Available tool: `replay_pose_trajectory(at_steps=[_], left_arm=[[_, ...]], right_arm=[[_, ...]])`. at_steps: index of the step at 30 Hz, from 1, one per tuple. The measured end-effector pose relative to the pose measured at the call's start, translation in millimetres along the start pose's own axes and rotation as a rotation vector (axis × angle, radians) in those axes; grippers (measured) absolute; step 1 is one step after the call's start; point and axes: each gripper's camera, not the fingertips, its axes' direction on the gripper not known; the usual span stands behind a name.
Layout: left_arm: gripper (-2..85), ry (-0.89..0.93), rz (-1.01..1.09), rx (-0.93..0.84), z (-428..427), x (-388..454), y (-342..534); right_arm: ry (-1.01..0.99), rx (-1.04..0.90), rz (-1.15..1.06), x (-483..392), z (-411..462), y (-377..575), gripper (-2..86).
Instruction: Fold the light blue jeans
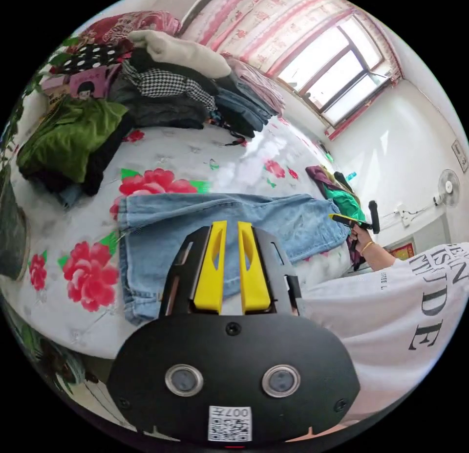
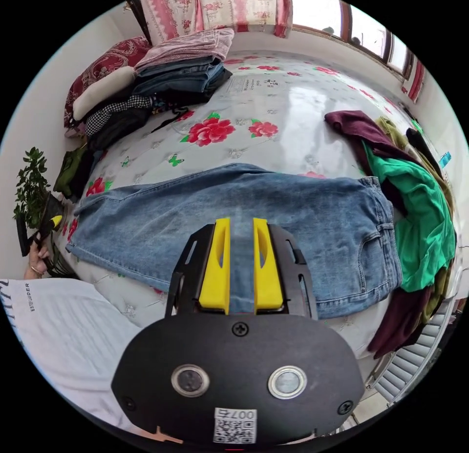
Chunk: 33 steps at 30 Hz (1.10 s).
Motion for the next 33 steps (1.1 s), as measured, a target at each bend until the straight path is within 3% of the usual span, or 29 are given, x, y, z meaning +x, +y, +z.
replay_pose_trajectory(at_steps=[3, 10, 14, 16, 22, 28, 33], left_arm=[[6.2, 0.13, 0.113, -0.128, 81, 38, -73], [6.4, 0.196, 0.359, -0.379, 245, 124, -193], [6.7, 0.265, 0.372, -0.538, 343, 148, -235], [6.8, 0.274, 0.378, -0.593, 374, 155, -243], [7.2, 0.337, 0.469, -0.661, 416, 179, -260], [7.8, 0.348, 0.531, -0.812, 467, 193, -282], [8.1, 0.4, 0.617, -0.907, 497, 223, -295]], right_arm=[[0.071, 0.019, 0.015, 30, -2, -23, 6.8], [0.236, 0.071, 0.247, 192, -32, -6, 8.7], [0.091, -0.066, 0.332, 263, 7, 24, 6.3], [0.019, -0.176, 0.248, 259, 26, 30, 3.9], [0.084, 0.102, 0.057, 202, -89, 88, 0.9], [-0.001, 0.076, 0.294, 221, -67, 156, 0.4], [0.031, 0.079, 0.244, 213, -58, 134, 0.4]])
